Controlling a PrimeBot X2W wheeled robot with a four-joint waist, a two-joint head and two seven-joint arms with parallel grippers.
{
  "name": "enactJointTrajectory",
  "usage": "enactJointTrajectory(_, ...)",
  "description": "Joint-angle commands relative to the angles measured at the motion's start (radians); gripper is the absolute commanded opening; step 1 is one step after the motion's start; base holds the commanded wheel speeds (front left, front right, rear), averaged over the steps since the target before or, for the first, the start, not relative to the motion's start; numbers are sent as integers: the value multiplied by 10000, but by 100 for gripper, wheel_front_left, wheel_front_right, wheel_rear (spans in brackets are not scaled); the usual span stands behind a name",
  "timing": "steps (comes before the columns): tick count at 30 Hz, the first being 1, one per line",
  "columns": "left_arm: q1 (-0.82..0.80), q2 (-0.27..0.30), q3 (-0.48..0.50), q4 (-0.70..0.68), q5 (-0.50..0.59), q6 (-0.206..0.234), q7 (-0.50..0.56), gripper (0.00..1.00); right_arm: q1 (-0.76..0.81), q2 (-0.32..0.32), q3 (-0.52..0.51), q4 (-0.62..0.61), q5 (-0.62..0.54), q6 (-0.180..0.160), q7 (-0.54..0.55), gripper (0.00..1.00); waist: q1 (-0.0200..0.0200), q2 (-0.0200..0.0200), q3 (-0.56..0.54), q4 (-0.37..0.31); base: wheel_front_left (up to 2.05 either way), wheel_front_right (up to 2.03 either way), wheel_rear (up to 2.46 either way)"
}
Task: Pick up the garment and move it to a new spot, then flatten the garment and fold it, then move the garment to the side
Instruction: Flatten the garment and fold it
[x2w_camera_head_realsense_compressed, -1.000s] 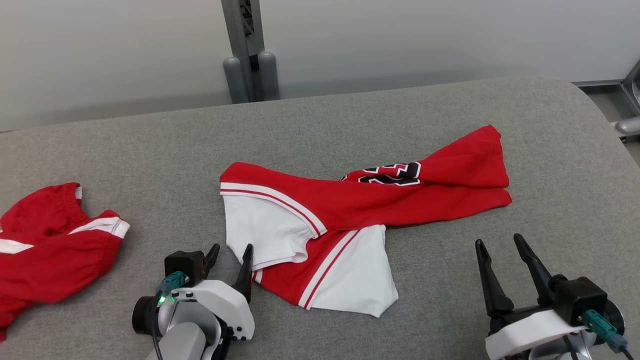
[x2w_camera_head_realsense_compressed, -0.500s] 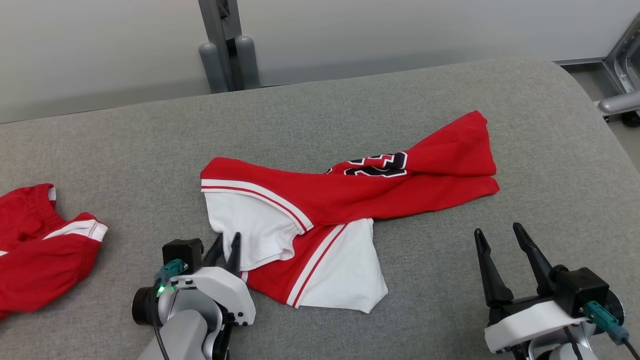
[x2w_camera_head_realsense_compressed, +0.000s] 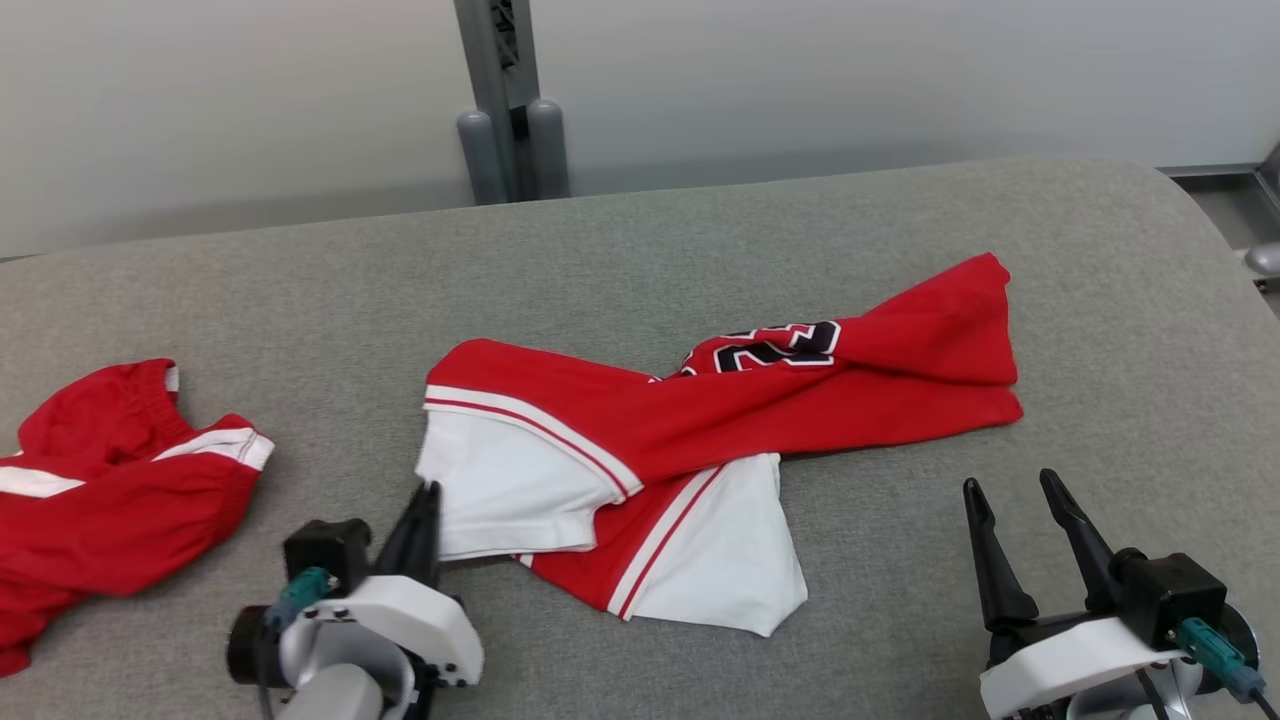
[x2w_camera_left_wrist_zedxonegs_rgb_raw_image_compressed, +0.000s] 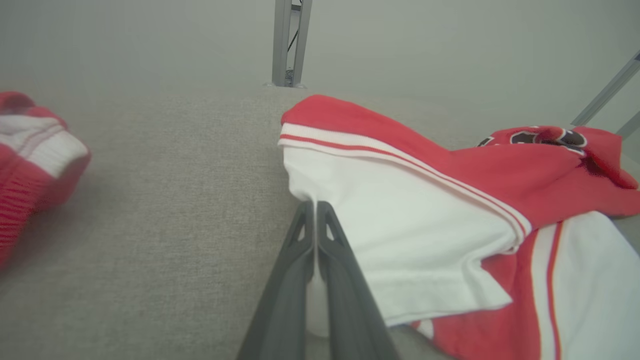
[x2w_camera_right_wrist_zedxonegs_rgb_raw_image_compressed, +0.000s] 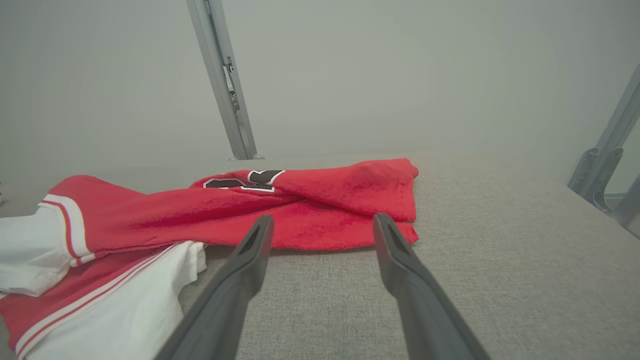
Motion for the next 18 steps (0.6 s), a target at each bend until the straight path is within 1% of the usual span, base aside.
enactJointTrajectory(1, 8, 230, 115, -180, 90, 122, -10, 0, 75, -53, -36, 32, 23, -5, -46, 100, 0, 0, -74, 120, 0, 0, 0)
enactJointTrajectory(6, 84, 707, 145, -720, 291, 524, 191, 0, 29, -53, 28, 153, 22, -5, -46, 100, 0, 0, -134, 300, 0, 0, 0)
enactJointTrajectory(7, 94, 708, 125, -723, 283, 549, 326, 22, 2, -53, 57, 171, 45, -5, -46, 100, 0, 0, -133, 316, 0, 0, 0)
enactJointTrajectory(8, 127, 671, 83, -664, 200, 547, 548, 78, -20, -55, 94, 186, 85, -7, -46, 100, 0, 0, -133, 329, 0, 0, 0)
enactJointTrajectory(9, 146, 636, 62, -638, 141, 524, 673, 100, -35, -55, 114, 207, 93, -7, -46, 100, 0, 0, -140, 337, 0, 0, 0)
enactJointTrajectory(13, 265, 734, 92, -713, 297, 901, 618, 100, -50, -55, 184, 241, 139, -5, -46, 100, 0, 0, -157, 336, 0, 0, 0)
enactJointTrajectory(16, 600, 887, 286, -929, 363, 1219, 381, 100, 24, -55, 82, 249, 102, -5, -46, 100, 0, 0, -170, 364, 0, 0, 0)
enactJointTrajectory(18, 876, 898, 455, -1100, 246, 1351, 267, 100, 61, -52, 26, 249, 104, -5, -46, 100, 0, 0, -177, 411, 0, 0, 0)
